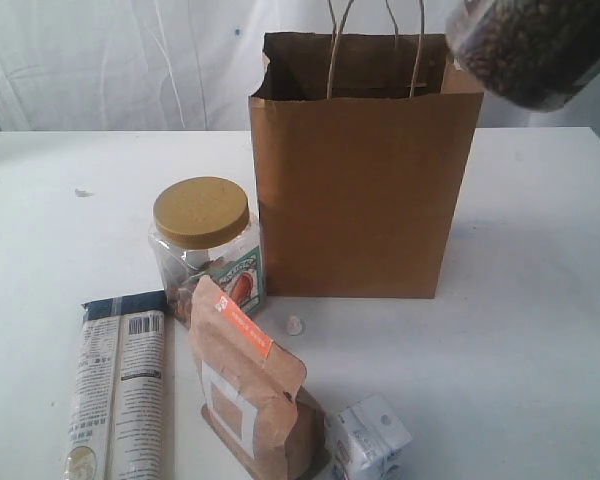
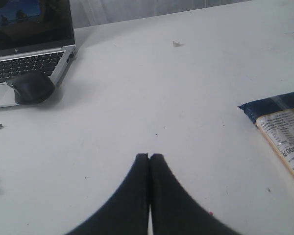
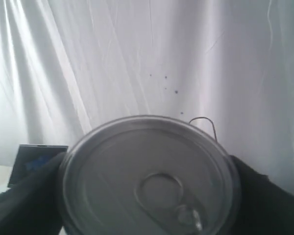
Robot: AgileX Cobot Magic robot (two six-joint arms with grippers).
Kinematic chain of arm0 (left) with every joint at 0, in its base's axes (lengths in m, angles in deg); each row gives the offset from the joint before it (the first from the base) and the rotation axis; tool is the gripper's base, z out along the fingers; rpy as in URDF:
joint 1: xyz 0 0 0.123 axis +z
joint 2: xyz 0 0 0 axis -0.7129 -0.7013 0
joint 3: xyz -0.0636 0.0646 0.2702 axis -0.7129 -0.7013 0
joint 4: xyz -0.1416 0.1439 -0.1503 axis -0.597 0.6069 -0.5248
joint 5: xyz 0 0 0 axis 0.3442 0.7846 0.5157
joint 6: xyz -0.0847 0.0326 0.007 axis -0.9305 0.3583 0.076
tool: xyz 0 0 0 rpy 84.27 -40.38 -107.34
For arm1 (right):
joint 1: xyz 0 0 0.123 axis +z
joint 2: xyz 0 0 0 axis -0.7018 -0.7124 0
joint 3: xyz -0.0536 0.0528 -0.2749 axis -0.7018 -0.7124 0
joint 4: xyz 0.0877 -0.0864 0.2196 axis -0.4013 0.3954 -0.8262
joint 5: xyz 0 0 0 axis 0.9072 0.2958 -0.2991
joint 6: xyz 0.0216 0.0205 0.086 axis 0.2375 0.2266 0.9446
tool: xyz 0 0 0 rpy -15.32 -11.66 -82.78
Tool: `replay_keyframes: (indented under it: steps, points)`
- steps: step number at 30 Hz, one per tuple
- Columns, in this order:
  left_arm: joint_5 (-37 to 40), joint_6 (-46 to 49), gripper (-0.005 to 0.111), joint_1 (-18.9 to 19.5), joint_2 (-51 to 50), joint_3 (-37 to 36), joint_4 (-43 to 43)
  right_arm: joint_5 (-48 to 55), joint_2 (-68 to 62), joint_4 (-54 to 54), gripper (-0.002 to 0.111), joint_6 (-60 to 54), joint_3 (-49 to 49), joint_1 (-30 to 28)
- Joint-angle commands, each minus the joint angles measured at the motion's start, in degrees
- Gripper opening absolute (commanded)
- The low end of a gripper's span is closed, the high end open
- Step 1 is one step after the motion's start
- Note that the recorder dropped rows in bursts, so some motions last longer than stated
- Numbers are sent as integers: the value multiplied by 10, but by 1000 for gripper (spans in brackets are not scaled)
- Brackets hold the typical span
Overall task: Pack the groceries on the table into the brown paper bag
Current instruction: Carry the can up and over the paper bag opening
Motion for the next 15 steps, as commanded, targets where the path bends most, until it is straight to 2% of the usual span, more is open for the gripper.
replay_keyframes:
  steps: [1,9,15]
  points:
    - [-2,-1,0,-3,2,-2,-2,-63,-54,30,27,4,27,-40]
    - [-2,-1,0,-3,2,-2,-2,-128,-165,29,19,1,114,-126]
    - [-2,-1,0,-3,2,-2,-2,-155,-245,27,18,2,135,-178]
